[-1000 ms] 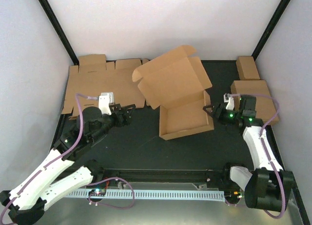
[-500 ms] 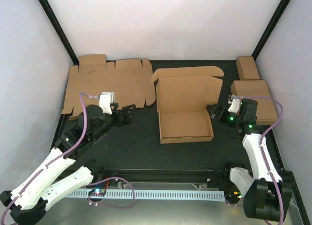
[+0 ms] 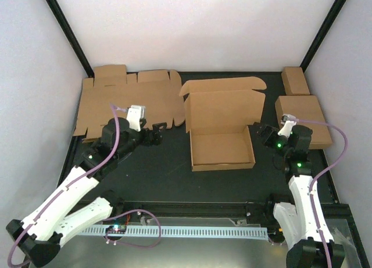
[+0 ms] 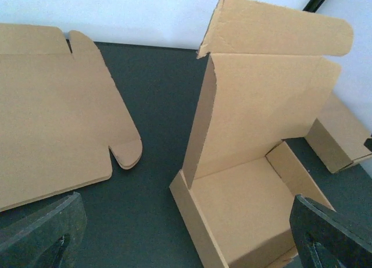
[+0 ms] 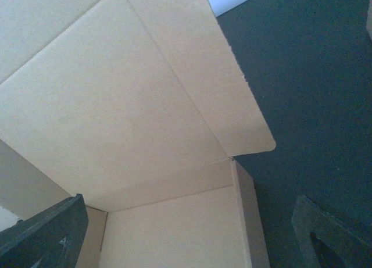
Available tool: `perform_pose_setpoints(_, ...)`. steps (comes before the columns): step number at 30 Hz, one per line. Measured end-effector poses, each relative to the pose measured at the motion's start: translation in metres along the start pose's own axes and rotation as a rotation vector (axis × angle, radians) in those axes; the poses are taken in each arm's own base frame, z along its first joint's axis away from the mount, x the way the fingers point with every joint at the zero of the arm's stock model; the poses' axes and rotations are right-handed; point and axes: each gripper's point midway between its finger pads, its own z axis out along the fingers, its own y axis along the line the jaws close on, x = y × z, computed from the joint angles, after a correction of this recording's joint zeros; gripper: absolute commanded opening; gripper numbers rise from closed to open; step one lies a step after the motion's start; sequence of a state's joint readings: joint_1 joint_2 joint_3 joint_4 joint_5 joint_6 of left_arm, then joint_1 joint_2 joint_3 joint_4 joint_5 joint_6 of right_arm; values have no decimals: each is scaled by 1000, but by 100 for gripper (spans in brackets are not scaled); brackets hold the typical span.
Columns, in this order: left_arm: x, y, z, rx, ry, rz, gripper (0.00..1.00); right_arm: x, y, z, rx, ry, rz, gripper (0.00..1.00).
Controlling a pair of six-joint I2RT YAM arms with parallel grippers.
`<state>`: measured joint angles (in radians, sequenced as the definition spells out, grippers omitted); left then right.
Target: Fold the paper box
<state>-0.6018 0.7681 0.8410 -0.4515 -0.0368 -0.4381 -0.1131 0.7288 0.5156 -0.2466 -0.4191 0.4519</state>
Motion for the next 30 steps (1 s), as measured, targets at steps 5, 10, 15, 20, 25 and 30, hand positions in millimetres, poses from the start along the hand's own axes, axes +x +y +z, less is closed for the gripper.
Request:
perform_pose_setpoints(5,11,12,26,-41,69,2,99,-6,-6,2,31,-32,-7,100)
perform_pose_setpoints(10,25,20,53,-53,158,-15,99,-20,-7,1,48,-90,-29,100)
perform_pose_setpoints(15,30,8,75,31,199,19,98,-29,0,6,6,-116,-38,100)
perform_pose_setpoints(20,32,-1,104,88,227,63,93,-23,2,15,-28,-77,-26,100)
perform_pose_setpoints(25,25,-9,134,116,245,66,81,-24,3,14,-33,-84,-38,100)
perform_pose_setpoints(30,14,-14,155,119,226,59,62,-29,6,14,-38,-95,-48,100)
